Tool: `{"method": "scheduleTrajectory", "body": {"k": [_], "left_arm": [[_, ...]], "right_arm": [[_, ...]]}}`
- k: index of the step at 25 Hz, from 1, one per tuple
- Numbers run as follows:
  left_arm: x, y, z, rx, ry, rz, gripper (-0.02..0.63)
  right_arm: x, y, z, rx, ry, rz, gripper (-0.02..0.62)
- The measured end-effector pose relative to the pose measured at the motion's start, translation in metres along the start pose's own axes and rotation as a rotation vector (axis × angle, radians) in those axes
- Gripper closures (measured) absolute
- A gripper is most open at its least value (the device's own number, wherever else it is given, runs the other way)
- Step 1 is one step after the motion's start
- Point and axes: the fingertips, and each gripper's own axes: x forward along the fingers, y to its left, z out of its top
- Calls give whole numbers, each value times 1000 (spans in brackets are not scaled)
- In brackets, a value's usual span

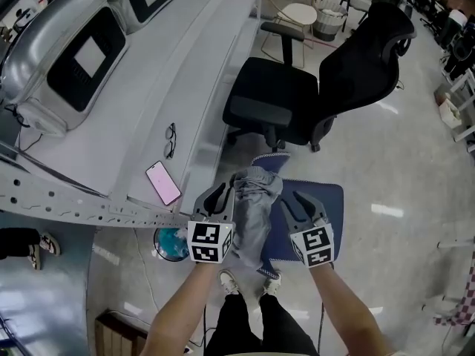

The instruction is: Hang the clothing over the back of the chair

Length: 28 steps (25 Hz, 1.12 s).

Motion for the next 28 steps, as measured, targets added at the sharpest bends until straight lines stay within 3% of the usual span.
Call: {"method": "scheduleTrajectory", "body": {"k": [3,7,17,22,28], "left_arm": [[-14,-10,13,1,-22,12,562],[-37,-28,29,-9,-50,15,587],[-126,-89,47,-43,-83,67,598],[-170,-122,49,-35,-106,85,598],[-202,-125,36,-62,-108,169,598]], "right_arm": [[-17,6,17,-8,-30,-10,518],[-42,20,41,0,-84,10,565],[-134,70,73,29,-181,82,577],[-176,68,67,48,-212,117,577],[-179,67,52,57,-216,162,577]]}}
